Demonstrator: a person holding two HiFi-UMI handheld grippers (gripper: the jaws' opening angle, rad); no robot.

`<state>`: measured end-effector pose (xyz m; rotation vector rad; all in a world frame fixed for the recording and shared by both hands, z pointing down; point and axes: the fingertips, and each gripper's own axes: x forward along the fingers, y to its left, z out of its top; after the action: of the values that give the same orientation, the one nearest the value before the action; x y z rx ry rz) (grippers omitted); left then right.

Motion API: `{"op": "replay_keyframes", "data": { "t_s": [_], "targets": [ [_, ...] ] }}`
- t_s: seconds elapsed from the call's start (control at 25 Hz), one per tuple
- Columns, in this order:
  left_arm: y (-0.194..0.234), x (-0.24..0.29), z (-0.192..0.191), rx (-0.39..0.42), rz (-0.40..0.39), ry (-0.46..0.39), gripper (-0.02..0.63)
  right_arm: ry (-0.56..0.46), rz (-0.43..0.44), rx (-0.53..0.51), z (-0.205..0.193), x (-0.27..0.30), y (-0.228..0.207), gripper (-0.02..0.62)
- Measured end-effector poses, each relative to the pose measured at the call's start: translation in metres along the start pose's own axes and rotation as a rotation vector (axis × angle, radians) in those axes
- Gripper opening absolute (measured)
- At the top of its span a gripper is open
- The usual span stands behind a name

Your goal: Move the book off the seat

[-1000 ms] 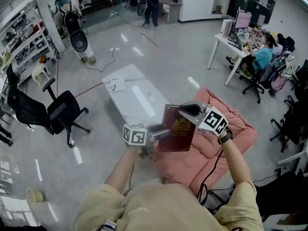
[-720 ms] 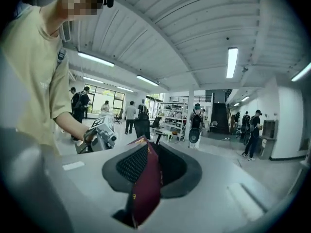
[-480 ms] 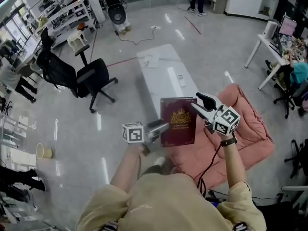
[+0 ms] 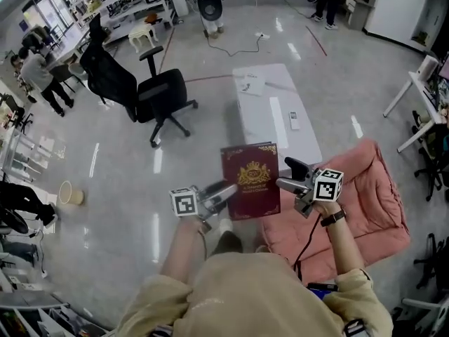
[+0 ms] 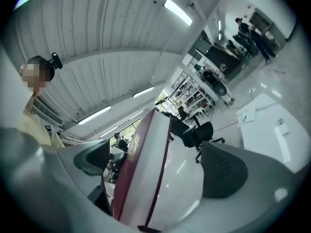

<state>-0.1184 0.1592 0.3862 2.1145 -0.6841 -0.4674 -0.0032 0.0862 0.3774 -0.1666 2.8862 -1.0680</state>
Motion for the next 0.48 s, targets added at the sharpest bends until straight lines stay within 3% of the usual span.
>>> {"op": "replay_keyframes", "data": {
  "t_s": [0.2,0.48],
  "targets": [
    [0.015,-0.056,0.028,-0.042,-0.046,-0.035,0.209,0.138,0.183,0.202,-0.061,0.082,0.018,0.581],
    [0.047,-0.107,0.087,-0.070,-0.067,-0.077,0.209,0.225,0.322,0.286,-0.060,0.178,0.021,0.505]
  ]
}}
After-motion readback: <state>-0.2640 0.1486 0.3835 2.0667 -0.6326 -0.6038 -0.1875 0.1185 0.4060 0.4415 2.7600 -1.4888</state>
